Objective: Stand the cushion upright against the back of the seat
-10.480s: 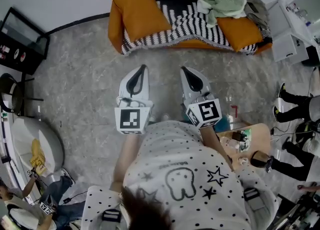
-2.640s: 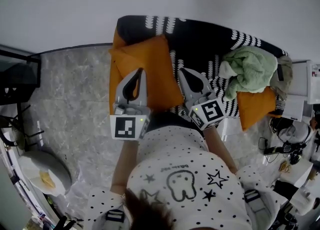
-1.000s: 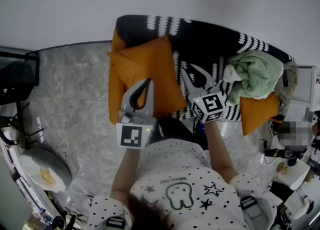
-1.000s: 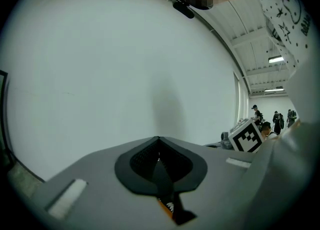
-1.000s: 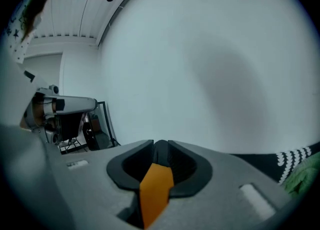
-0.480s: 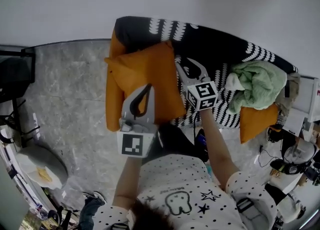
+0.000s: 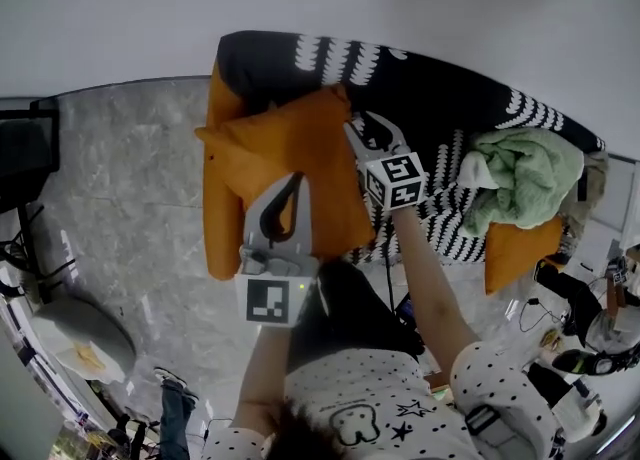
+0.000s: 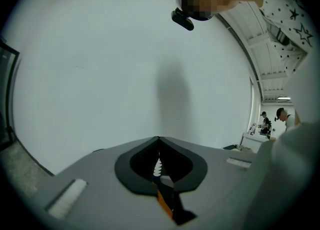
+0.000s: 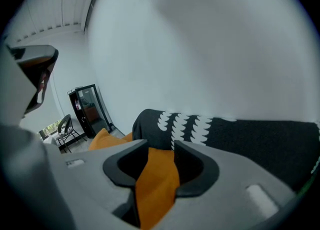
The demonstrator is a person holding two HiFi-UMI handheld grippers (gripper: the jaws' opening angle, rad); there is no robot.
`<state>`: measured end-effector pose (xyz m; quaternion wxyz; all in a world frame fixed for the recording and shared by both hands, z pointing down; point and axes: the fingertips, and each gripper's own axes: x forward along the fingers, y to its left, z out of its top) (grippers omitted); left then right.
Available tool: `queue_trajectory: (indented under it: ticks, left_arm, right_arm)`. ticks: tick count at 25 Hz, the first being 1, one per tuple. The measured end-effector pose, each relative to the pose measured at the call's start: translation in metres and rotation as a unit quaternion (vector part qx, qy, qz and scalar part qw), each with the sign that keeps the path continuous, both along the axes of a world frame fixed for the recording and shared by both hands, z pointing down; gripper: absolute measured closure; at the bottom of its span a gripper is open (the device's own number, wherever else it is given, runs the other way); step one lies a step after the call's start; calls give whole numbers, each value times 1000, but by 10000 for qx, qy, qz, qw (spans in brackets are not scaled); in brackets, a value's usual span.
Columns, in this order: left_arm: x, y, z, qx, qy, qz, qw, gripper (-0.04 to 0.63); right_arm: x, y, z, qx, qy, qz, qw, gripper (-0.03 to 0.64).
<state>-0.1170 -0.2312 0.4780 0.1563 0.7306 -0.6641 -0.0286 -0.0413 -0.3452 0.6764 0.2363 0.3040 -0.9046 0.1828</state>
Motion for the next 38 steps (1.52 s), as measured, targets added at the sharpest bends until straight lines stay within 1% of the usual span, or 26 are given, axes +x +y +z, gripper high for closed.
queue_trajectory:
  ticks: [3,7,10,13,16,18,22,23,25,26,30,34,38]
  left_arm:
    - [3,-3,15,-43,64,-16,10000,604]
    - [3,-2,34,-82,220,-122,9996,604]
    - [2,1,44,-94,309,-170,9993,604]
    - [2,3,53,-136,267,-145,9994,604]
    - [0,4,60,-164,208,-108,9996,604]
    - [-4,3,62,-133,213,-128,9996,604]
    - [-9,3,68,-161,282,-192,9993,604]
    - [-10,3,69,-166,292,-191,9993,604]
    - [-11,2,70,-175,317,-190,9992,604]
    - [-13,2,70,-176,331,-194,9991,604]
    - [-14,3,70,-160,361,-178,9991,604]
    - [-14,5,66,-161,303,-108,9994,604]
    - [-15,2,67,-186,116,-93,9997,604]
  right_arm:
    - [-3,-7,23,-141,55,-99,9998,439]
    - [-10,-22,50,-317,90,-73,9994,431]
    - [-16,-31,71,-404,259,-66,9988,431]
    - [-18,-35,97,-589,549,-107,9967,429]
    - [-25,-30,115,-737,675,-272,9946,425]
    - [-32,-27,123,-780,735,-359,9936,434]
    - [-40,-23,140,-1086,751,-318,9907,483]
    - [-40,-23,142,-1095,788,-326,9903,505]
    - [-42,-21,141,-988,926,-394,9900,577]
    - [-42,-20,139,-903,1012,-419,9899,594]
    - [-41,-19,134,-660,1212,-386,9897,606]
    - [-37,-18,123,-582,1120,-283,9916,607]
    - [-32,-16,102,-421,993,-182,9940,607]
